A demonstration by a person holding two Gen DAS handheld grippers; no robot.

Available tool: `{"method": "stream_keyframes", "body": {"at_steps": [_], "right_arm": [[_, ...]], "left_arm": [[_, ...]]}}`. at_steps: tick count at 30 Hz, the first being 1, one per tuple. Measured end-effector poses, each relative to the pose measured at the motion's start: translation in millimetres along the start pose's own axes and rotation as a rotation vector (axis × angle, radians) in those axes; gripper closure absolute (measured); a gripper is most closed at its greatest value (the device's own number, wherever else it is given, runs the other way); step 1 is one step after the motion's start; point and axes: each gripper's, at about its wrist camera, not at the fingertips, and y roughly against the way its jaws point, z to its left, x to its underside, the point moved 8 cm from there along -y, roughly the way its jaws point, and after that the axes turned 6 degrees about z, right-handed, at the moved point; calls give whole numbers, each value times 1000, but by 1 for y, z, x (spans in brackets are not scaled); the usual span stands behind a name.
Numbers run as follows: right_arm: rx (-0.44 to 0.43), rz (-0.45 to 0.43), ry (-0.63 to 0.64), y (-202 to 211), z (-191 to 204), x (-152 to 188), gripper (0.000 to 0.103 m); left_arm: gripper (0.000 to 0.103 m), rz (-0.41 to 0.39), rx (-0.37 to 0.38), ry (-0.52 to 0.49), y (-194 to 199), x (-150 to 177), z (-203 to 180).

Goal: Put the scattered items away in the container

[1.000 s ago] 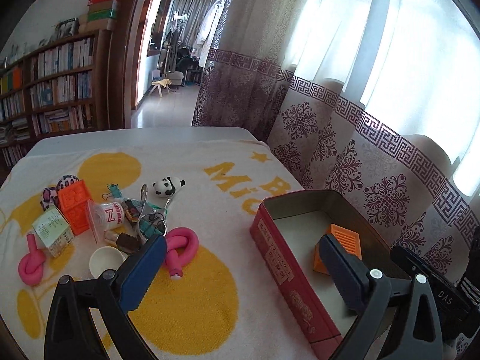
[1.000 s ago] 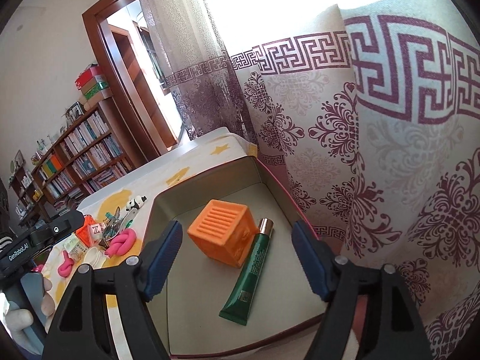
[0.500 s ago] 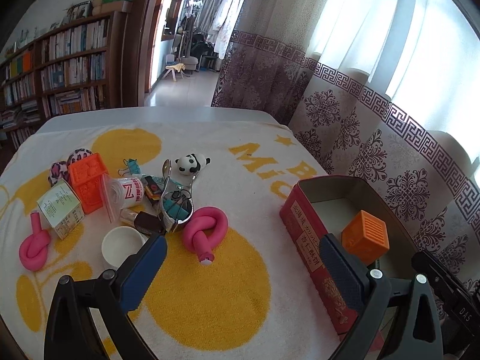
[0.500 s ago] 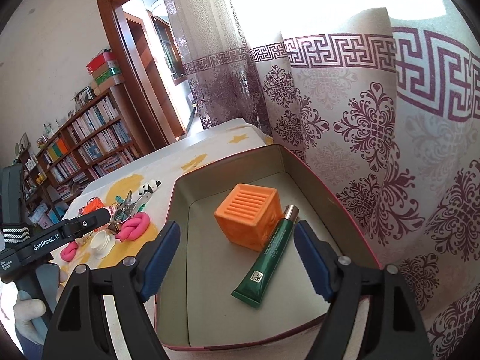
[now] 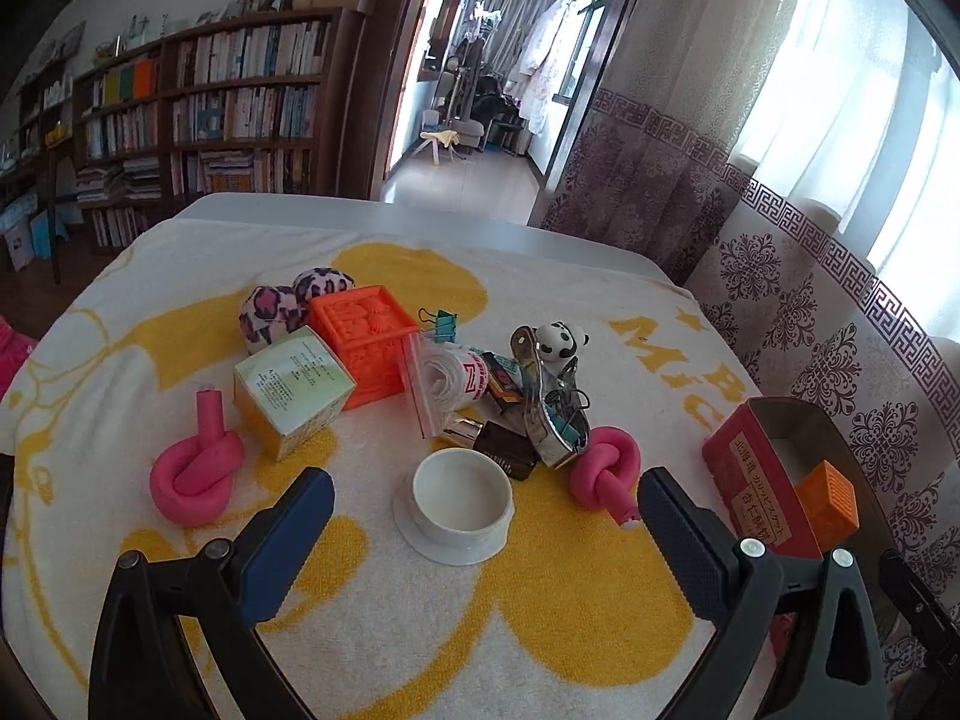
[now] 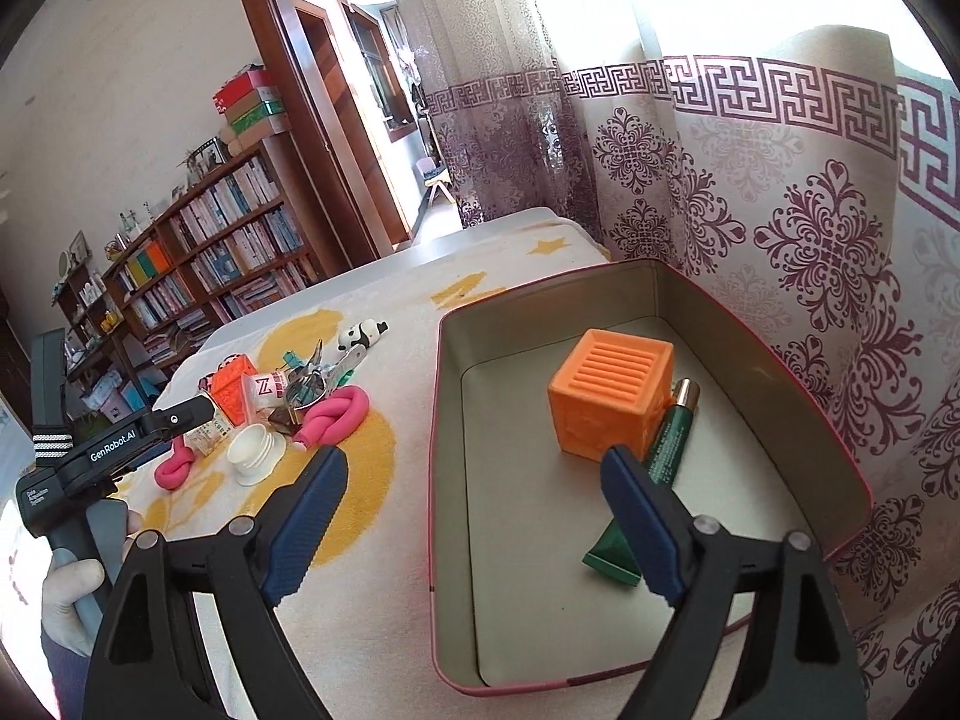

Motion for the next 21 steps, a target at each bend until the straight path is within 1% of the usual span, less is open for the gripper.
{"method": "stream_keyframes", "body": {"at_steps": [1, 2, 5, 8, 9, 12, 16, 19, 21], "right_arm": [[-2, -3, 8, 0, 5, 0, 6], [-4, -8, 17, 0, 10, -1, 0], [-7, -15, 60, -2, 28, -3, 0], [-14, -6, 98, -7, 47, -2, 0], [-19, -2, 109, -9, 53, -1, 0], [-43, 12, 142, -16, 73, 0, 0], [-80, 40, 178, -29, 97, 3, 0], [-119, 72, 194, -40, 114, 5, 0], [-138, 88, 202, -46, 123, 6, 0]], "left_arm": [[1, -11, -16, 16, 2, -1, 13], [1, -23, -32, 31, 3, -1, 26], [1, -43, -80, 62, 8, -3, 61], [1, -36, -121, 86, 9, 0, 91], [1, -29, -122, 98, 9, 2, 100], [1, -4, -86, 156, 8, 7, 124], [1, 22, -50, 210, 6, 11, 143], [1, 48, -36, 222, 4, 13, 150], [1, 55, -40, 209, 4, 13, 150]]}}
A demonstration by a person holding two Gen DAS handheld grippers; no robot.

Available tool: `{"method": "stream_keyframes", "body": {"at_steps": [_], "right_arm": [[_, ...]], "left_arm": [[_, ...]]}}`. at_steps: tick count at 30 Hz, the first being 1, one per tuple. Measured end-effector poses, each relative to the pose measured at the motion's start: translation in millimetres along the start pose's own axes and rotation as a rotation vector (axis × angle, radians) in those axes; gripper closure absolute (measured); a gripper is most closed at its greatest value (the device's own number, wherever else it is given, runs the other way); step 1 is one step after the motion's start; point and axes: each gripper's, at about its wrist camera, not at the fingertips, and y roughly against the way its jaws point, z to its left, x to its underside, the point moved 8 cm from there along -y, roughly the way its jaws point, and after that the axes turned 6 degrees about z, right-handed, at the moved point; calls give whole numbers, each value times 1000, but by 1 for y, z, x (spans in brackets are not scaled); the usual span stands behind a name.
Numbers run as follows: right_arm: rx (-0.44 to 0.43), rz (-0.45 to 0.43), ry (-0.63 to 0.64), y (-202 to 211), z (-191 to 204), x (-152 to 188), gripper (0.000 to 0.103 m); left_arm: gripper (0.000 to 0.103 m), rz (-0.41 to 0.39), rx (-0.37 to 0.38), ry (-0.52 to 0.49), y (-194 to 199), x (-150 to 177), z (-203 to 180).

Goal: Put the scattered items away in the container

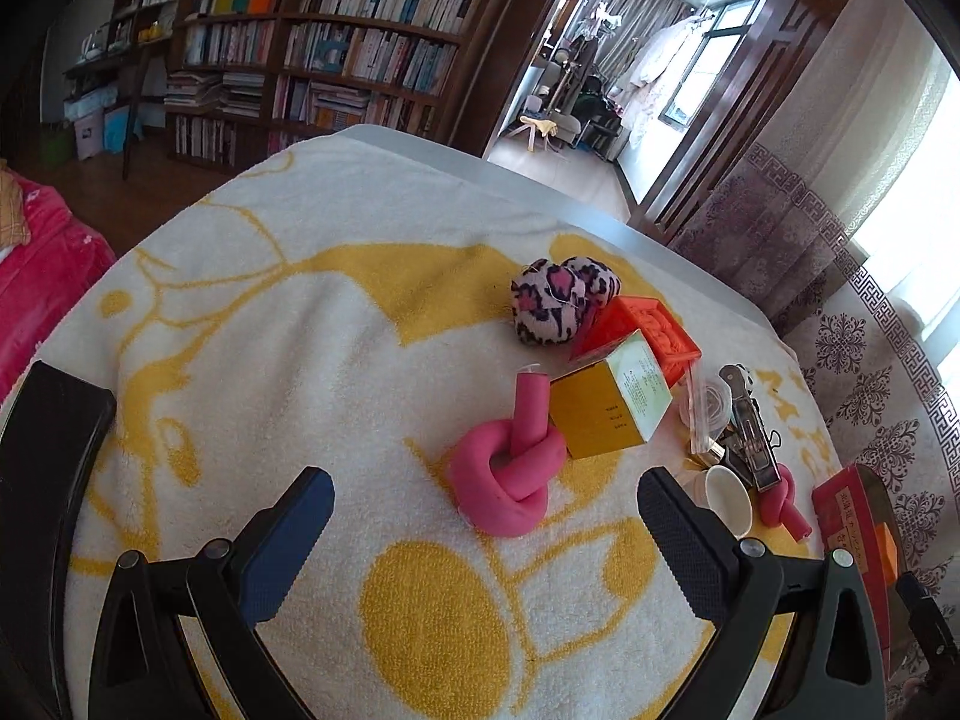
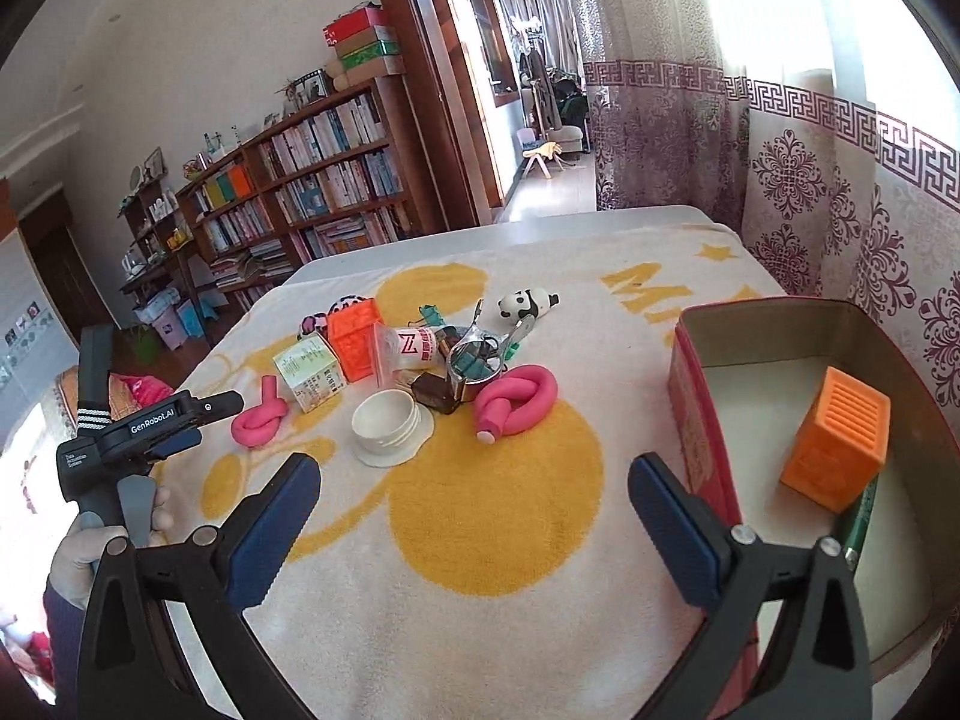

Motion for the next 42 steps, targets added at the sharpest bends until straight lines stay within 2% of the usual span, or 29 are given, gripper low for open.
{"method": "stream_keyframes", "body": {"at_steps": [8, 16, 19, 26, 29, 31, 32, 34, 36, 38, 42], "right_arm": [[-47, 14, 53, -22, 25, -12, 0], [-69, 39, 35, -43, 21, -7, 0], [-79, 63, 18, -52, 18, -2, 0], [-66, 59, 48, -54, 20, 1, 0], [-53, 53, 78, -54, 24, 3, 0], [-42, 49, 95, -54, 25, 4, 3], [-37, 47, 99, -54, 25, 4, 7], [-28, 51, 96, -56, 23, 5, 14], [-29, 70, 77, -60, 19, 6, 26], [-39, 103, 46, -66, 14, 7, 33], [-43, 156, -33, -73, 0, -3, 39]], "left_arm": [[1, 1, -104, -206, -4, 0, -25], [1, 62, -212, -324, -29, -8, -30], [1, 82, -239, -330, -41, -12, -27], [1, 129, -192, -275, -59, -8, -19], [16, 110, -195, -266, -57, -10, -19], [28, 99, -199, -261, -55, -11, -18], [34, 93, -199, -263, -54, -11, -18], [57, 87, -183, -268, -52, -10, -20], [57, 86, -159, -266, -51, -9, -24], [57, 87, -136, -270, -48, -7, -28], [57, 79, -91, -263, -40, -6, -31]]}}
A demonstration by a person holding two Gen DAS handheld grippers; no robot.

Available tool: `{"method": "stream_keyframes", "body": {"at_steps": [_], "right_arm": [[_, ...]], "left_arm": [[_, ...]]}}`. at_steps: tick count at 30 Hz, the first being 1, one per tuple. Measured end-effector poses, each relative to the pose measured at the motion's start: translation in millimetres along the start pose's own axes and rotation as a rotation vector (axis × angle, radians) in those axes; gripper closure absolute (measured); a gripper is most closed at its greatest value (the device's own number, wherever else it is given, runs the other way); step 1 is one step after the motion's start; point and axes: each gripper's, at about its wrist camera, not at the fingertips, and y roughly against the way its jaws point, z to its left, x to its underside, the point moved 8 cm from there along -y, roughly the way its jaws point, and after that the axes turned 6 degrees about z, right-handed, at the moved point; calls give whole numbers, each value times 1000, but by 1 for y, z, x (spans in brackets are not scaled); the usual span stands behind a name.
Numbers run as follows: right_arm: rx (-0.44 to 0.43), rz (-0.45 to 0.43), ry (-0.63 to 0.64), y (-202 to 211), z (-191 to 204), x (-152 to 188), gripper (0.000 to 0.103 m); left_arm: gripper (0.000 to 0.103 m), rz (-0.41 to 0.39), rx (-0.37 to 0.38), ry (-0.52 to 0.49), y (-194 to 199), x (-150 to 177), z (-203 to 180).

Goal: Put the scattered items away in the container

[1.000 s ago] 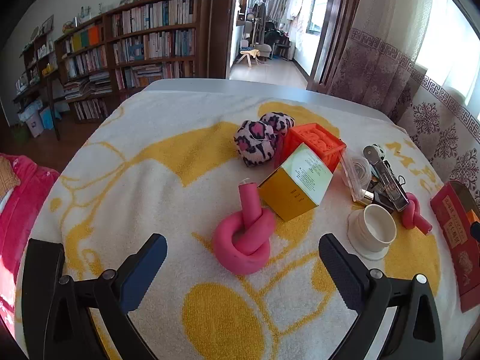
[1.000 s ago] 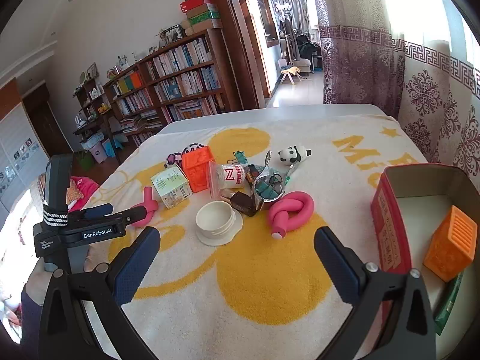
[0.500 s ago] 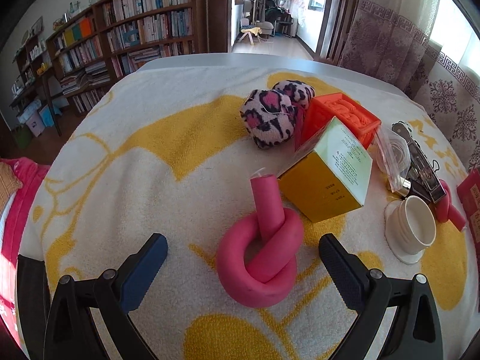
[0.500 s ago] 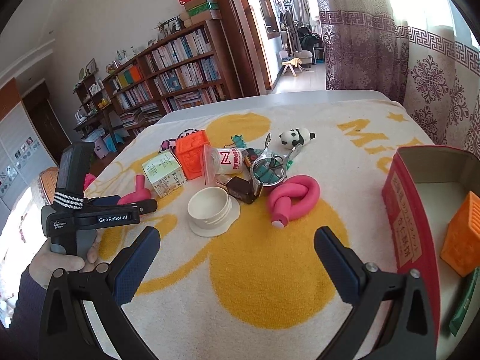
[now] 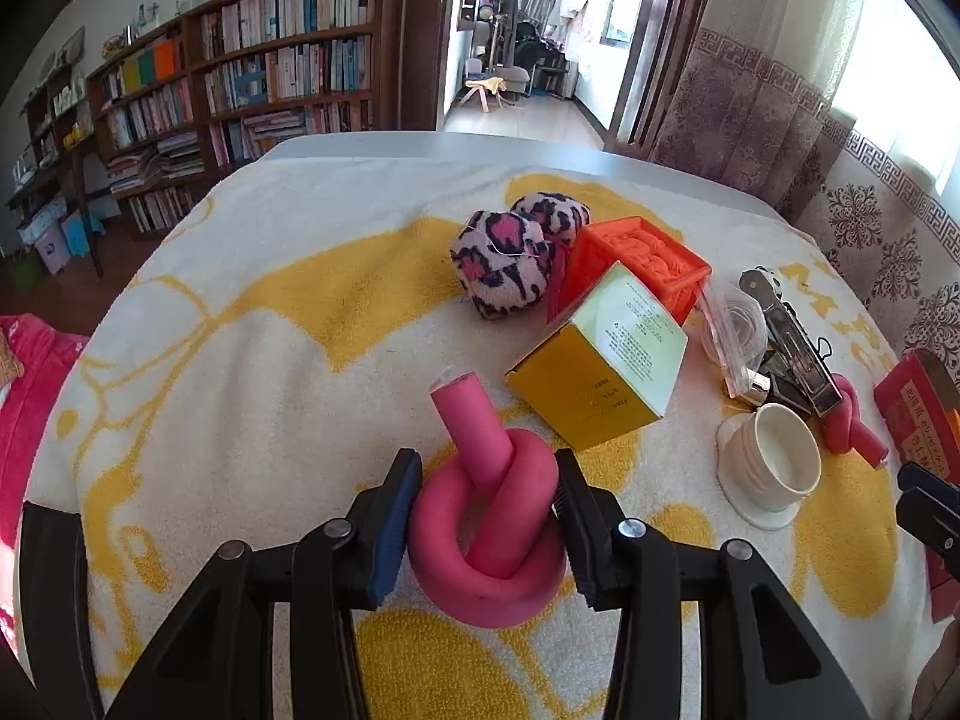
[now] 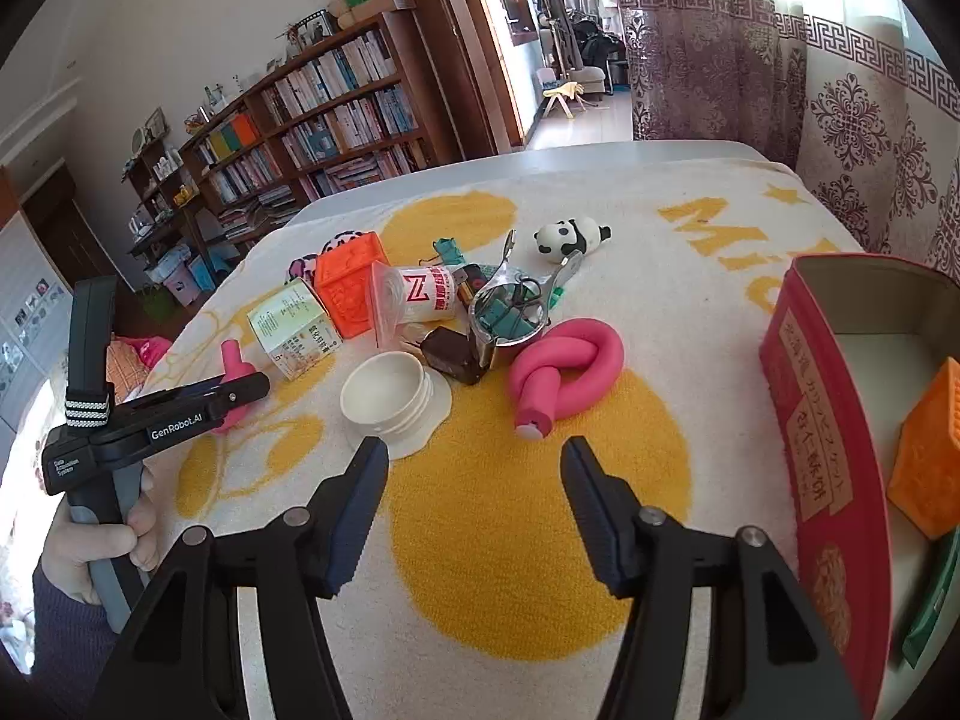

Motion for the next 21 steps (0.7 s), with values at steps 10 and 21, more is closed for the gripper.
{"method": "stream_keyframes", "body": {"at_steps": [10, 21], "right_arm": [[-22, 92, -207, -44, -31, -64, 39], [36, 166, -206, -93, -30, -88, 39]], "left_arm": [[57, -15, 62, 28, 7, 0, 0], [57, -26, 98, 26, 14, 0, -4]]}}
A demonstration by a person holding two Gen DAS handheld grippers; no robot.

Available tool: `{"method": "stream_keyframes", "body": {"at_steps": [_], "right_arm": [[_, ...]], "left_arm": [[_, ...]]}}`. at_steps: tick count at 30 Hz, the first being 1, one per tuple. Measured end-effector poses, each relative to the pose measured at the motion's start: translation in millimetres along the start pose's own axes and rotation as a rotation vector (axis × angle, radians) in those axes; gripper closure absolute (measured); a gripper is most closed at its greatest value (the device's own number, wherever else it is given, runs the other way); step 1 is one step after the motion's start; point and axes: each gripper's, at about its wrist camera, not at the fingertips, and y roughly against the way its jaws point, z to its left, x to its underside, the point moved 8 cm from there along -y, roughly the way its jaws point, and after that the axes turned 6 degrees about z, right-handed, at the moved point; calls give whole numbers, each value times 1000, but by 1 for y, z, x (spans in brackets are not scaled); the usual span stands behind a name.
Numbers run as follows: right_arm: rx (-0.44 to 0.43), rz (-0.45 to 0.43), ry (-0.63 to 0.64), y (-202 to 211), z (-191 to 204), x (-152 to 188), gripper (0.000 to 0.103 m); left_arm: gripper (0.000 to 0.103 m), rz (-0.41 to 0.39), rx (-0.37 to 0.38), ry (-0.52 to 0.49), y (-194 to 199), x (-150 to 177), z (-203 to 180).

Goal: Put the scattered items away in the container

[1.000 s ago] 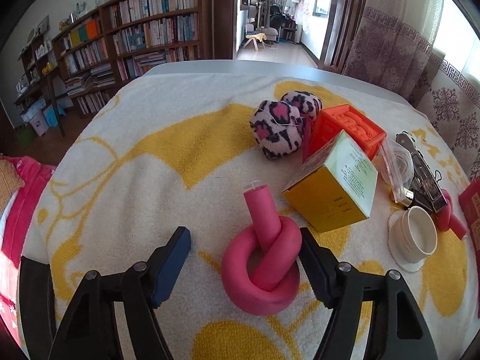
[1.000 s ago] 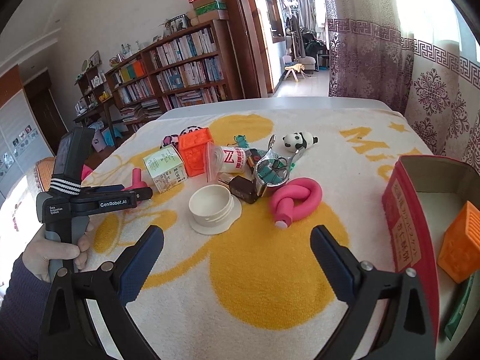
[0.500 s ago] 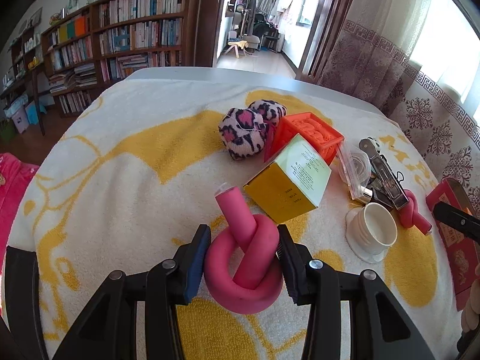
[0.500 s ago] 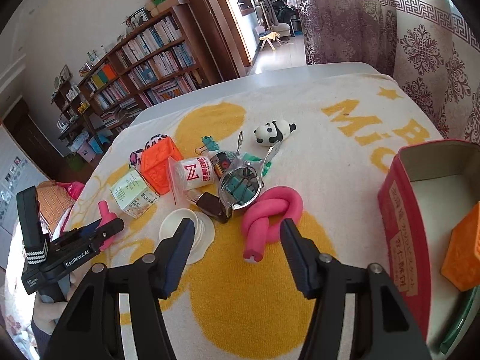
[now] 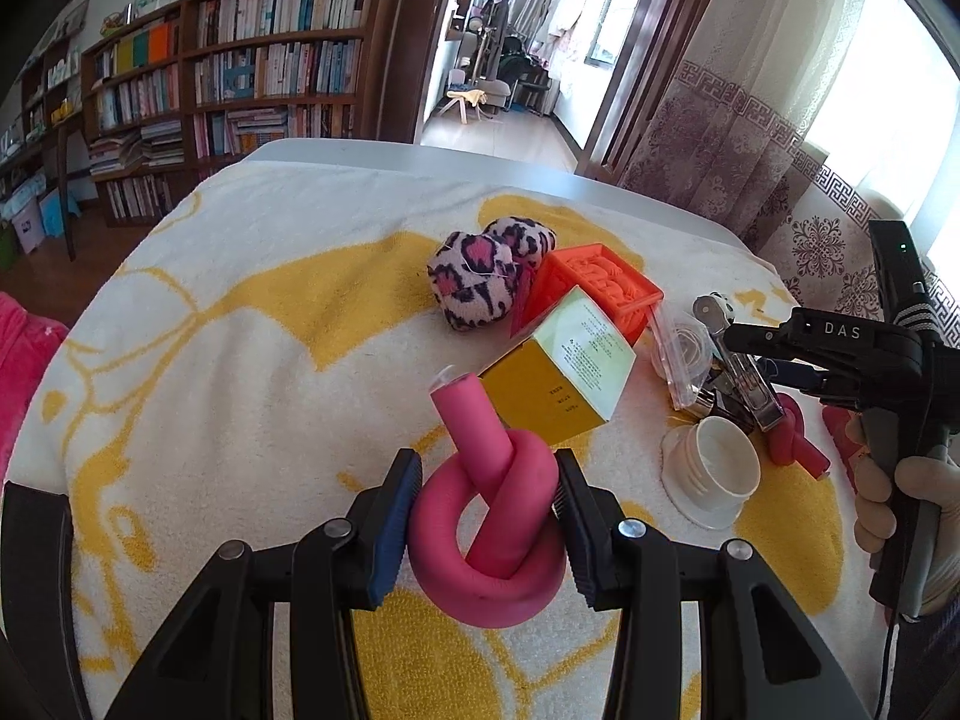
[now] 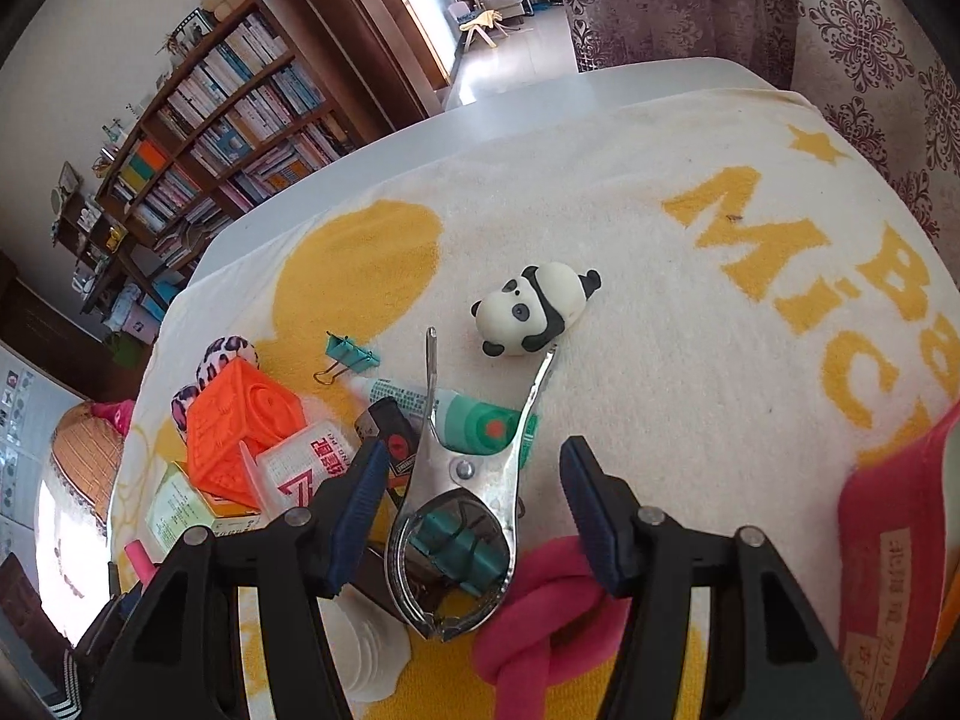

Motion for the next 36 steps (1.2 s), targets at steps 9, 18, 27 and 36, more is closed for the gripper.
{"method": "stream_keyframes", "body": {"at_steps": [9, 18, 27, 36], "right_arm": [[7, -12, 31, 11, 3, 7, 62], [-66, -100, 29, 63, 10, 22, 62], [-106, -138, 9, 98, 0, 45, 62], [-113, -232, -34, 148, -41, 67, 62]], "left_arm": [[57, 6, 7, 1, 1, 2, -1], [57, -3, 16, -2, 4, 3, -2], [57, -1, 22, -9, 10, 7, -11], [57, -2, 87, -73, 27, 19, -61]]}}
